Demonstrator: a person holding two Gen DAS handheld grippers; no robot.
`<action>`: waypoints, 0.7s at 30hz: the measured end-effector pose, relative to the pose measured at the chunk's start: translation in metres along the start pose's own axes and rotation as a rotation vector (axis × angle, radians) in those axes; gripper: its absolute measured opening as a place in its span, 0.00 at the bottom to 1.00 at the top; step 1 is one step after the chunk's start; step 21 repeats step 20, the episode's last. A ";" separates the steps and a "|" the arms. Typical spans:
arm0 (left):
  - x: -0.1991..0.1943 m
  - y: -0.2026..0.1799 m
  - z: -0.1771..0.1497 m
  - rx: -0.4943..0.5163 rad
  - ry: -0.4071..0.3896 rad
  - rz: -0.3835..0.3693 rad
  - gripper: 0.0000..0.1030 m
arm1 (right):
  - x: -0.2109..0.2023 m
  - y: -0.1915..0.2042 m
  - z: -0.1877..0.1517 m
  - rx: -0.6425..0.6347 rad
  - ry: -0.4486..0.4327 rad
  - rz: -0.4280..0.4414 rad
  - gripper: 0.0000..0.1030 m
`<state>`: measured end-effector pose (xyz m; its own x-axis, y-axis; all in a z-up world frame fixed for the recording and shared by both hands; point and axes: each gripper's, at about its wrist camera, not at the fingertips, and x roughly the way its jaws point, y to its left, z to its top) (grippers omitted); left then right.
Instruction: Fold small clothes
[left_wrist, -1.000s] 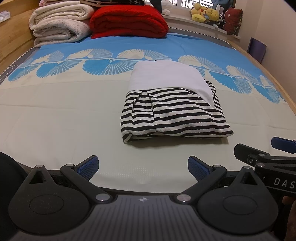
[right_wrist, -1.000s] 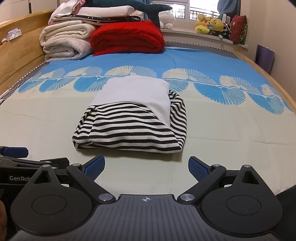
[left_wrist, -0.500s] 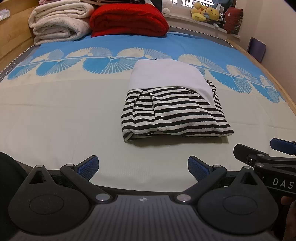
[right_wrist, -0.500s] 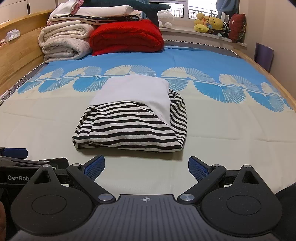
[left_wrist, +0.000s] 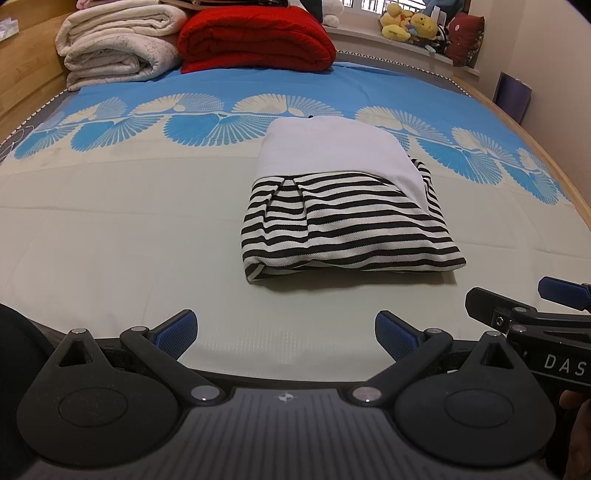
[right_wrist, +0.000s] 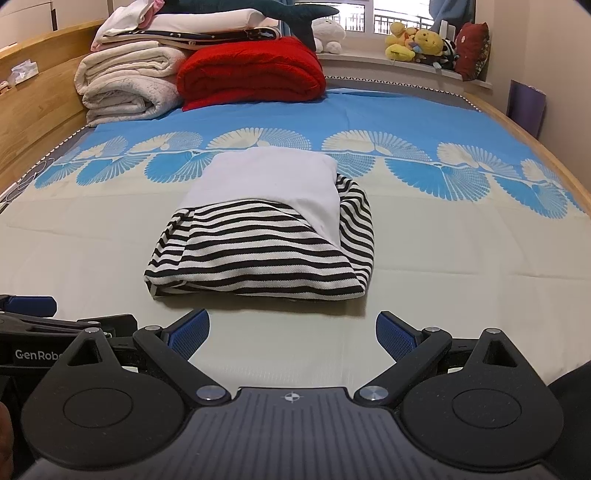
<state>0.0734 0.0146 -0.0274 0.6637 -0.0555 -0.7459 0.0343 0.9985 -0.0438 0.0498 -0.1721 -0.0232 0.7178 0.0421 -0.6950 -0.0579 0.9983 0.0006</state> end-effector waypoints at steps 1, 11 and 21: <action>0.000 0.000 0.000 0.000 0.000 0.000 0.99 | 0.000 0.000 0.000 0.000 0.000 0.000 0.94; 0.000 0.000 0.000 0.000 0.000 0.000 0.99 | 0.000 0.000 -0.001 0.001 0.001 0.001 0.94; 0.000 0.001 0.000 0.002 0.000 -0.001 0.99 | 0.001 0.000 -0.003 0.007 0.004 0.002 0.94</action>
